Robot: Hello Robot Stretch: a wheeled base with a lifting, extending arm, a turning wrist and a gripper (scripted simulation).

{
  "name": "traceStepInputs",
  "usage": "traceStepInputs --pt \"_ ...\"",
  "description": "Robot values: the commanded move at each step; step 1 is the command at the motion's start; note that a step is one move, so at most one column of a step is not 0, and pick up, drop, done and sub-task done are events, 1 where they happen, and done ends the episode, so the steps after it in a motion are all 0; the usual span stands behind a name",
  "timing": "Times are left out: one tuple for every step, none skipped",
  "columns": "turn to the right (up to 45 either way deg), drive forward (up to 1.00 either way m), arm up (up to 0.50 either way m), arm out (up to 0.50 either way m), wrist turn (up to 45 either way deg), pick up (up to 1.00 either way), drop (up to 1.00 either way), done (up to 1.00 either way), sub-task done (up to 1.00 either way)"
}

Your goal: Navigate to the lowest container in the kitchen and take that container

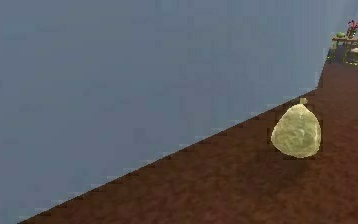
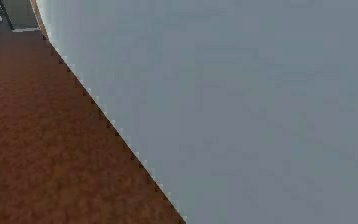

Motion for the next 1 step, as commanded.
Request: traceStepInputs --pt "-30.0 0.0 0.0 0.0 0.0 0.0 0.0 0.0 0.0"
